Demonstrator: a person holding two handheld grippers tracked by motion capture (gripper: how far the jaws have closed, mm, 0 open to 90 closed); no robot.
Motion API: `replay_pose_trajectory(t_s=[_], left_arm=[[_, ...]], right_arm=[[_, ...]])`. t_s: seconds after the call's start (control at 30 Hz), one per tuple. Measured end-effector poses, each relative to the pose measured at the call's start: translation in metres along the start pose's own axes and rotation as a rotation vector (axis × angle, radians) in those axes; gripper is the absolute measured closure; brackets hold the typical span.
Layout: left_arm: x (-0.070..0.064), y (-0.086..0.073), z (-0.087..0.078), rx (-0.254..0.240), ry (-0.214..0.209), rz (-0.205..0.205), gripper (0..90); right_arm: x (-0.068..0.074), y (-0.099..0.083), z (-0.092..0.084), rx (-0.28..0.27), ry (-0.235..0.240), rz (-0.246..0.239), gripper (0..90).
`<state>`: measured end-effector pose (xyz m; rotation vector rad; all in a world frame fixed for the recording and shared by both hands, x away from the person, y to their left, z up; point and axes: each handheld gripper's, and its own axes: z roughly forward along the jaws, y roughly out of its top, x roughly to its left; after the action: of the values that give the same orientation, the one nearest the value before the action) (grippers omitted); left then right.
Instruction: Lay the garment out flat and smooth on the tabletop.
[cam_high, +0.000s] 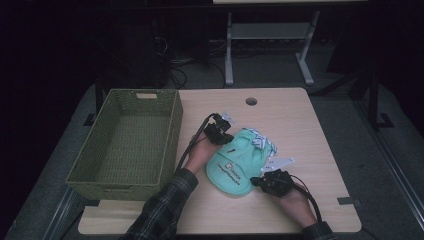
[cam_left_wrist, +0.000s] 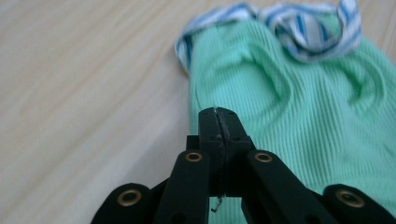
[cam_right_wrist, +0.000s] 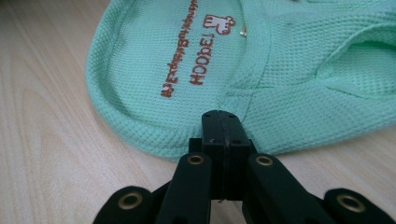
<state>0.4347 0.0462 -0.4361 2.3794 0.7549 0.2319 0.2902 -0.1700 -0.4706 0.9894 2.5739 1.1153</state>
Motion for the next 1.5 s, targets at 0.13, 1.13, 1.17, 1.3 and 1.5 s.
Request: replay_pose_trajectory(t_s=[0.13,1.13,1.17,1.3,1.5], left_arm=[[-0.002,-0.010,-0.002,0.015,0.004,-0.010,89.4],[-0.044,-0.059,-0.023,0.075,-0.087,0.024,89.4],[-0.045,-0.060,-0.024,0.075,-0.095,0.024,89.4],[-0.050,-0.064,-0.027,0.068,-0.115,0.032,87.8],[-0.059,-0.065,-0.043,0.009,-0.121,0.037,77.6]], right_arm=[[0.000,0.000,0.000,0.003,-0.001,-0.004,90.0],[-0.030,-0.008,-0.019,0.054,-0.061,0.025,90.0],[-0.030,-0.008,-0.019,0.054,-0.061,0.025,90.0],[-0.037,-0.008,-0.021,0.051,-0.061,0.041,89.9],[-0.052,0.016,-0.027,0.015,-0.077,0.064,82.0]])
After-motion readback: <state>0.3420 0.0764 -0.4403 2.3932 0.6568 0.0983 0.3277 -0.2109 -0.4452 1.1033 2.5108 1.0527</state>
